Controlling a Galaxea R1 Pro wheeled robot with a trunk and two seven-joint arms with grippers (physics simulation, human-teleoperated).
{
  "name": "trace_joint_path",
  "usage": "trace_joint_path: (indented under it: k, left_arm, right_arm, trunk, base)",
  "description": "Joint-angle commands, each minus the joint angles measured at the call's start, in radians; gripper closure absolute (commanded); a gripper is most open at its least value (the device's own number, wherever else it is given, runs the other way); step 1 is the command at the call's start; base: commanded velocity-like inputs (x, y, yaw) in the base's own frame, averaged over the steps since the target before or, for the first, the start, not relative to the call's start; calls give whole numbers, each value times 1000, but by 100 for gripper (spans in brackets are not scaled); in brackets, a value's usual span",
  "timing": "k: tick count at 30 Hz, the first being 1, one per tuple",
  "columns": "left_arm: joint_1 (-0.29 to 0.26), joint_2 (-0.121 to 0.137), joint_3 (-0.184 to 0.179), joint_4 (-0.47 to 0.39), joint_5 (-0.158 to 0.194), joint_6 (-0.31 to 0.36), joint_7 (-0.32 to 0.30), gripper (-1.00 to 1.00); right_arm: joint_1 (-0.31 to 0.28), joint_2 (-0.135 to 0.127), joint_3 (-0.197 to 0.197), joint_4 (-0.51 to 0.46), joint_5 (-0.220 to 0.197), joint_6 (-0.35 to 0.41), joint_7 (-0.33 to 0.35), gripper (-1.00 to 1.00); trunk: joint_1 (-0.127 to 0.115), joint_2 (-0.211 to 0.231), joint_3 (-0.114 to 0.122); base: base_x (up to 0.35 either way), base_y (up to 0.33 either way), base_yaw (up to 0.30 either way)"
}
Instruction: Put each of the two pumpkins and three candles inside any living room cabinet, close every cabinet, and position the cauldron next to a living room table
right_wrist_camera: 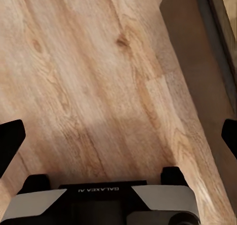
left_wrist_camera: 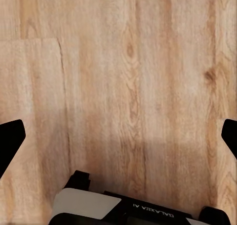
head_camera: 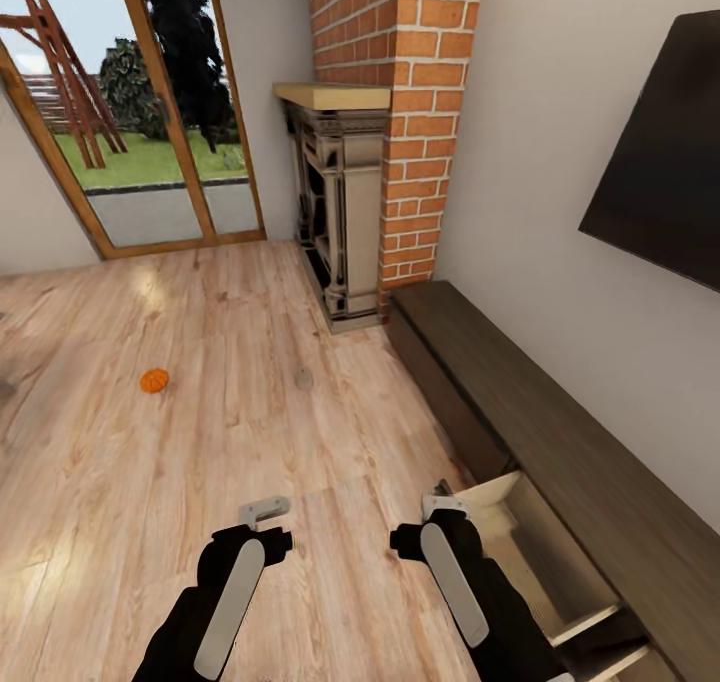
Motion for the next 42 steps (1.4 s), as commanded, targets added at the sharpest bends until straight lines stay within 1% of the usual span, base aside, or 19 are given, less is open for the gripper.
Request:
trace_joint_path:
  k: [1,11,21,23,24,26,29,37,42]
  left_arm:
    - [-1,0,-1,-1,10,1,10,-100]
    - [-1,0,-2,0,10,1,9,-100]
    - [-1,5,-1,8,8,1,9,-100]
    - [-1,9,13,9,8,0,9,-100]
    - [-1,10,34,10,8,-1,8,-100]
    - [-1,11,61,15,9,0,8,-100]
    - [-1,11,79,25,10,-1,5,-100]
    - [-1,9,83,45,10,-2,4,-100]
    - [-1,9,83,45,10,-2,4,-100]
  right_arm:
    - [-1,0,4,-1,-9,1,-11,-100]
    - [-1,0,9,-1,-9,-2,-10,-100]
    - [-1,0,8,-1,-15,-2,-9,-100]
    - [-1,0,8,-1,-15,-2,-9,-100]
    - [-1,0,8,-1,-15,-2,-9,-100]
    - [-1,0,8,-1,-15,-3,-9,-100]
    - [-1,0,9,-1,-14,-7,-8,-100]
    - [-1,0,11,-1,-10,-10,-8,-100]
    - [-1,0,11,-1,-9,-10,-8,-100]
  trunk:
    - [0,-1,-1]
    - [0,-1,-1]
    - [0,-1,-1]
    - [0,-1,-1]
    - [0,-1,-1]
    - [0,-1,-1]
    - [0,-1,1]
    - [0,-1,13]
    - [0,-1,20]
  base:
    - [0,130,278]
    - [16,124,274]
    - [271,188,26]
    - [328,108,1]
    - [335,47,0]
    - [338,25,0]
    - [341,8,0]
    - [330,1,0]
    - [81,0,0]
